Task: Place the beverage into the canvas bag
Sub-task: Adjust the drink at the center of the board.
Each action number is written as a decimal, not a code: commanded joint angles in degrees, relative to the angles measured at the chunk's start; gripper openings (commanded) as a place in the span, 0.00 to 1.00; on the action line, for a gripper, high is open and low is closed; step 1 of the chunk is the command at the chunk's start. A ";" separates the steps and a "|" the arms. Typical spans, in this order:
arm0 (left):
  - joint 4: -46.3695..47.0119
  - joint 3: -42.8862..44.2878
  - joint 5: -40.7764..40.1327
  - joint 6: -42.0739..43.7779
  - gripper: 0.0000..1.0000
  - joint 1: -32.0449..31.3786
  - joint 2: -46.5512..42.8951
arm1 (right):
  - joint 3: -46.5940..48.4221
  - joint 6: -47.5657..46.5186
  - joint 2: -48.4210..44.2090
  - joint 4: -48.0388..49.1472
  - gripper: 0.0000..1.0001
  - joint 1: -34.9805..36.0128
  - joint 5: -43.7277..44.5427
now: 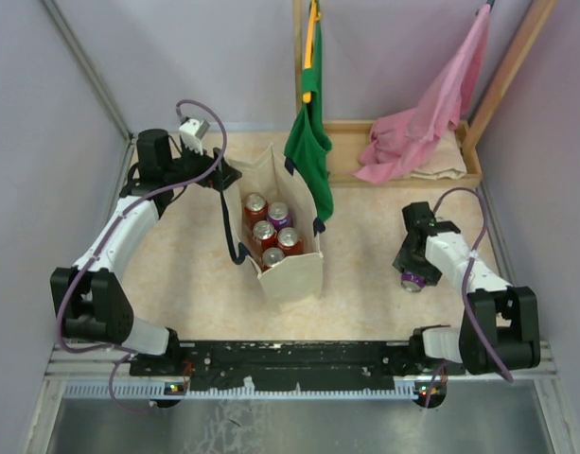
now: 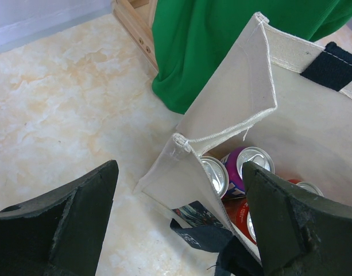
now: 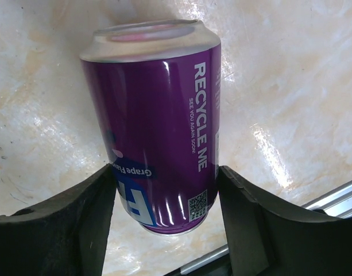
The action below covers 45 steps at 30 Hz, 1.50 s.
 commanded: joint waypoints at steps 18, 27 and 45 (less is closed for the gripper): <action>1.67 0.05 1.29 -0.10 0.94 0.31 -0.49 | 23.26 -13.35 8.85 -19.67 0.00 -0.31 -19.39; 2.67 -1.44 0.62 -0.60 0.94 0.34 -1.31 | 28.26 -17.84 17.37 -20.79 0.00 -0.22 -23.44; 4.05 -1.15 -0.25 -1.72 0.94 0.72 -0.39 | 52.72 -24.12 37.70 -27.85 0.03 -0.31 -20.71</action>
